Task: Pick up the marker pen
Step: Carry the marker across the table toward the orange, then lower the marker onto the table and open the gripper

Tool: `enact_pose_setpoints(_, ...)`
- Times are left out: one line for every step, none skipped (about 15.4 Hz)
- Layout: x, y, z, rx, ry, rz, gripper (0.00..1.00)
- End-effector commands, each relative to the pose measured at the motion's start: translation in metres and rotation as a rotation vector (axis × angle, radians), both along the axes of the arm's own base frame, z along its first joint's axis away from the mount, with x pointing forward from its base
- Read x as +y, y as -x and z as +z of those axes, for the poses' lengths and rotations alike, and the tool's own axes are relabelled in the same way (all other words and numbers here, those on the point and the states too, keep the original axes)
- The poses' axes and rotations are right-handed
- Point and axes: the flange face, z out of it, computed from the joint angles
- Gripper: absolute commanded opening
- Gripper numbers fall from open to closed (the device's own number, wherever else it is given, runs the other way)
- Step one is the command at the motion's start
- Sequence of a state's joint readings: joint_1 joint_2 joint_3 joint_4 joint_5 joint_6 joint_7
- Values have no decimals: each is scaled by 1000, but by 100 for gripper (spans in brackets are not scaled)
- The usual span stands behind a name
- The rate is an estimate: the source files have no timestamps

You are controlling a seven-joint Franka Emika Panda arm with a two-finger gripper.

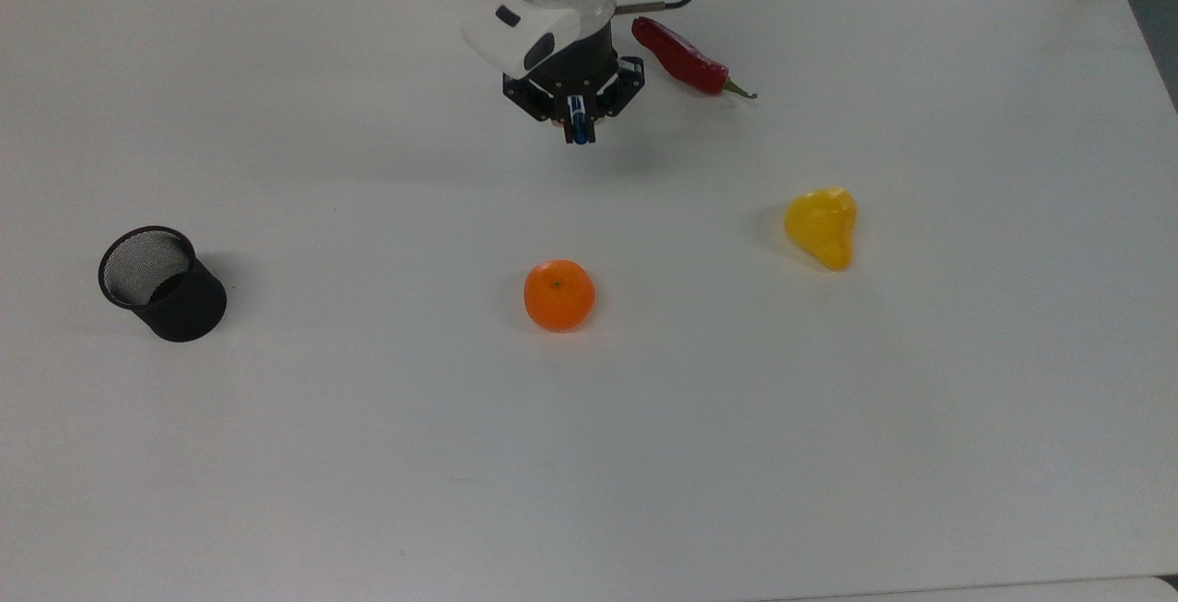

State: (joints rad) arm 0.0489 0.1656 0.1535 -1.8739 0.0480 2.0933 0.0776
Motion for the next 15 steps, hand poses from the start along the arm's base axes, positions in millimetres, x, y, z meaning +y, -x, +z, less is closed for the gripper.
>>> enact_pose_setpoints(5, -12, -30, -19, -23, 18, 0)
enact_pose_setpoints(5, -15, -39, -21, -25, 16, 0)
enact_pose_setpoints(8, -17, -49, -22, -27, 19, 0)
enact_pose_setpoints(9, -21, -59, -27, -30, 18, 0)
enact_pose_setpoints(10, -23, -66, -38, -33, 17, 0)
enact_pose_setpoints(14, -25, -72, -44, -34, 23, 0)
enact_pose_setpoints(15, -26, -80, -44, -35, 22, 0)
enact_pose_setpoints(16, -28, -85, -48, -37, 21, 0)
enact_pose_setpoints(17, -30, -89, -57, -38, 23, 2)
enact_pose_setpoints(17, -31, -91, -66, -40, 22, 7)
enact_pose_setpoints(17, -31, -91, -68, -40, 22, 18)
enact_pose_setpoints(17, -31, -91, -68, -39, 22, 29)
enact_pose_setpoints(17, -31, -91, -68, -39, 22, 46)
enact_pose_setpoints(17, -32, -90, -70, -40, 22, 58)
enact_pose_setpoints(17, -32, -90, -70, -40, 22, 67)
